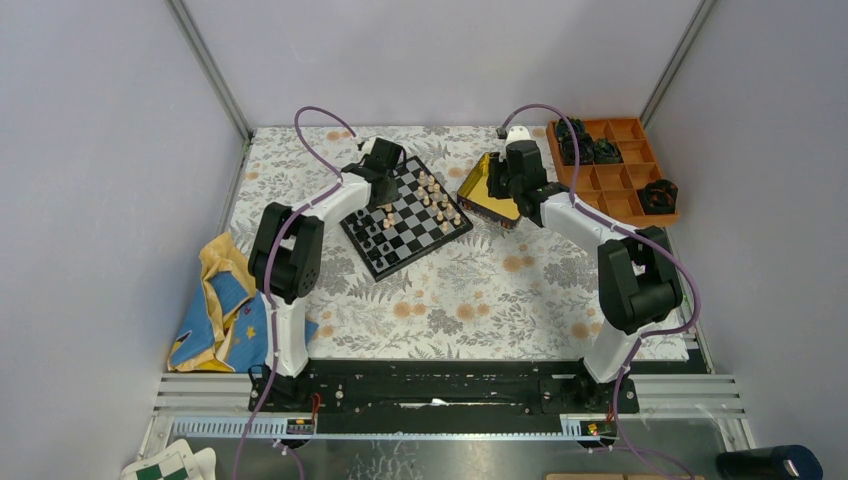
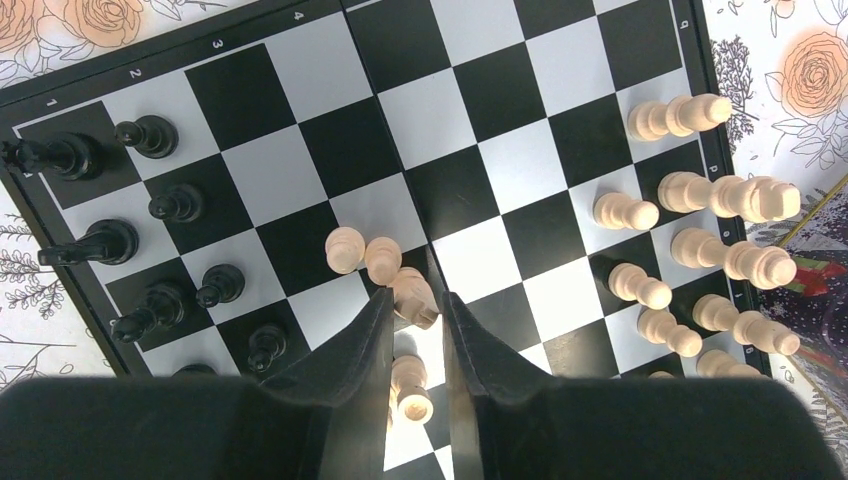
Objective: Set up the chess pieces on the board
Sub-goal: Pick up the chess piece from the chessboard.
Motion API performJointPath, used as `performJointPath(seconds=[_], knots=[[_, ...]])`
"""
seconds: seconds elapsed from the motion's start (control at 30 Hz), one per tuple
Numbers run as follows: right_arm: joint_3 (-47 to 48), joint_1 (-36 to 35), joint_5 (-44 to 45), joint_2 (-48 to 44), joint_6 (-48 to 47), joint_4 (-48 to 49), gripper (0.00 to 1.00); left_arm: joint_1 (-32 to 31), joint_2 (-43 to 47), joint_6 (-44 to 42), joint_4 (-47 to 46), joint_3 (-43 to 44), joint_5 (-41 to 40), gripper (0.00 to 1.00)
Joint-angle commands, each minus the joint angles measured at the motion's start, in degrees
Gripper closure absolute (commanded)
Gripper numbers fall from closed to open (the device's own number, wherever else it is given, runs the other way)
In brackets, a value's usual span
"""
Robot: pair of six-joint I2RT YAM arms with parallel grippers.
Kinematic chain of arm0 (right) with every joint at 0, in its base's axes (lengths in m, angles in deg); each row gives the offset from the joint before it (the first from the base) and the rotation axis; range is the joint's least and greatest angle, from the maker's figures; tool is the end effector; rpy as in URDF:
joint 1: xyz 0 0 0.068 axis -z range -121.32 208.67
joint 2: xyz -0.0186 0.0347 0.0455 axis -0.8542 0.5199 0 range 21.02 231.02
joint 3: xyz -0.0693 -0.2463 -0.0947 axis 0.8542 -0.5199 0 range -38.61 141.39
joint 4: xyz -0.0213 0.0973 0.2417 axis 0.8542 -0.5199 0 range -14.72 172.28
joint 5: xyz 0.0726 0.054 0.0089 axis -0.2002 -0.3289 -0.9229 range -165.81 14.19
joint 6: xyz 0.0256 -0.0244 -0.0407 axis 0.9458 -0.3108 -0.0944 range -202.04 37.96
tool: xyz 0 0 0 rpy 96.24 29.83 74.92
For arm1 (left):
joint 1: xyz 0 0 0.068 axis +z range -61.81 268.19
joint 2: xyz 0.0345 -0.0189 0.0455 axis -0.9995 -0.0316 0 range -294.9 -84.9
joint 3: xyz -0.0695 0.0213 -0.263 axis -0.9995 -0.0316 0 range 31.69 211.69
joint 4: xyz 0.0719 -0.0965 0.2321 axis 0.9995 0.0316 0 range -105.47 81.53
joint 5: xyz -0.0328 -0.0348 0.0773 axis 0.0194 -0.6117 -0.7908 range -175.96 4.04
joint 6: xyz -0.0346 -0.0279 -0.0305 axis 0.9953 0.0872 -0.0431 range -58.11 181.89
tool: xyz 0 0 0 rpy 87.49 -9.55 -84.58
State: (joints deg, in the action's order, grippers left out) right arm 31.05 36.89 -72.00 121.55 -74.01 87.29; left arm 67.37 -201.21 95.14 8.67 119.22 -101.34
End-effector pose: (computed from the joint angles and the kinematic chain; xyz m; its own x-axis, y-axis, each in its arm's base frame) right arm 0.3797 0.1491 0.2512 -0.4449 -0.0276 -0.8951 -0.2551 0.9620 0.0971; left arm 0.4201 -0.1496 0.1984 -0.7296 -0.2881 -0.6203 -0.2473 0.9567 -0.1535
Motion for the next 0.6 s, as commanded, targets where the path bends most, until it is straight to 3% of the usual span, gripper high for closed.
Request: performJointPath(seconds=[0.0,0.57], knots=[[2.2,-0.8,0.4,-0.2,0.1,0.2,0.67,0.5,-0.5,-1.2,0.3,1.0,0.5,0.7],[3.4,-0.7,0.4,1.1,-0.2,-0.4,0.67,0.8,-1.8,-1.4,0.4,0.9,1.0,0.72]])
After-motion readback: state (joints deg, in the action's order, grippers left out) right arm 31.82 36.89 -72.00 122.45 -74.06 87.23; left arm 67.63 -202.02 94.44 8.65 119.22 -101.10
